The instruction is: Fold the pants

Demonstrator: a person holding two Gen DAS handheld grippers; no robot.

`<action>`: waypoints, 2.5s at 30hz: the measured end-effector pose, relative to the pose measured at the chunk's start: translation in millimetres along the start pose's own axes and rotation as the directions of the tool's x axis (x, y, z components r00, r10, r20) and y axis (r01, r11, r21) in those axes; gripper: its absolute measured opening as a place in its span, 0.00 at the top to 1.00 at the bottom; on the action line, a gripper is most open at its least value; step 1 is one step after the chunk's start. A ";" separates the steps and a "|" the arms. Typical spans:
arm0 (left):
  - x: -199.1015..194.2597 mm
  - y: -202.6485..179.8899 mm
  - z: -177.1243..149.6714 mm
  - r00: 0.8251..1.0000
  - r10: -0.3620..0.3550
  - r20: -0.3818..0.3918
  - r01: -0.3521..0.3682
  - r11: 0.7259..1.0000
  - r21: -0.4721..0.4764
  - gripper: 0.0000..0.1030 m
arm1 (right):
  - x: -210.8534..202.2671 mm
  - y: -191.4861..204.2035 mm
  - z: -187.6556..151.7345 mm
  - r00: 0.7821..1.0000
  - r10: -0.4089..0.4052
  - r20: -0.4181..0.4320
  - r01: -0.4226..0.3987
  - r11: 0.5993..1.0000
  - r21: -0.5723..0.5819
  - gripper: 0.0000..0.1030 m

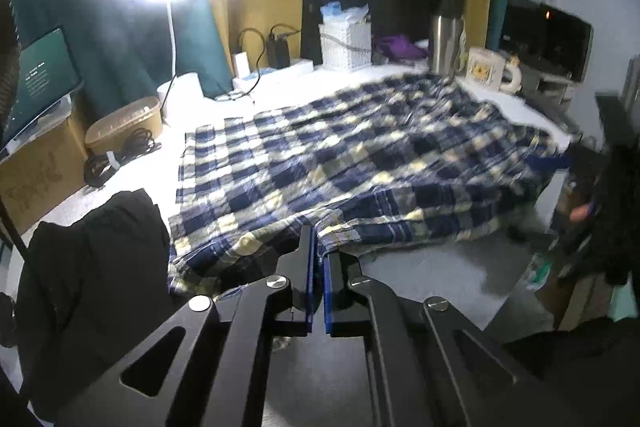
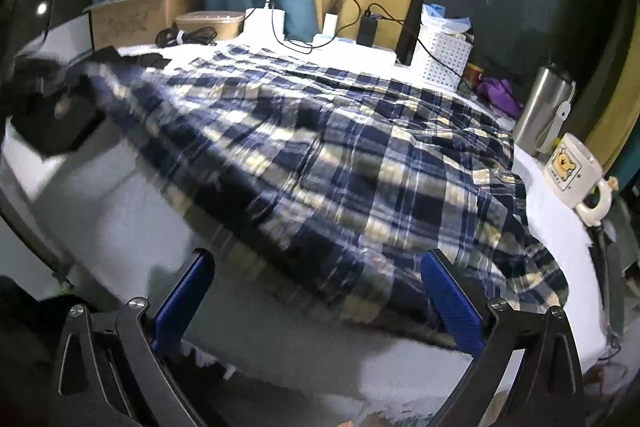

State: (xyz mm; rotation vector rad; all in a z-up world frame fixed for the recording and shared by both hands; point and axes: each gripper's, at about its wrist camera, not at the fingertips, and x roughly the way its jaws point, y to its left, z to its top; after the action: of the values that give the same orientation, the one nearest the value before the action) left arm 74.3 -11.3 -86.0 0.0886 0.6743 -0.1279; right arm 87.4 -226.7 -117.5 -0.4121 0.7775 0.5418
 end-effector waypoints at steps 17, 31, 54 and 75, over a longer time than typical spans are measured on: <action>-18.5 9.4 25.2 0.998 0.039 0.054 -0.037 0.999 -0.037 0.99 | 21.8 -90.9 -37.9 0.988 -0.158 0.004 0.156 0.981 0.117 0.26; 23.5 8.5 -9.5 0.998 0.026 -0.052 -0.027 1.000 -0.002 0.98 | -10.2 -135.6 -5.3 0.992 -0.111 0.057 0.094 0.964 0.248 0.85; -31.7 11.9 4.0 0.978 0.150 0.145 -0.160 0.985 0.059 0.96 | -66.8 -138.0 20.9 0.970 -0.193 0.150 0.149 0.953 0.264 0.85; -157.1 -12.8 47.6 0.895 0.104 0.435 -0.145 0.987 0.063 0.99 | -136.5 -136.1 22.0 0.917 -0.277 0.286 0.187 0.934 0.305 0.85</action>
State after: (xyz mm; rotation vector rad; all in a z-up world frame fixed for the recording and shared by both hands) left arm -19.7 -15.8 49.0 0.1885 0.2170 -0.0516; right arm 100.1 -363.7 19.2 -0.1493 0.4638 0.2601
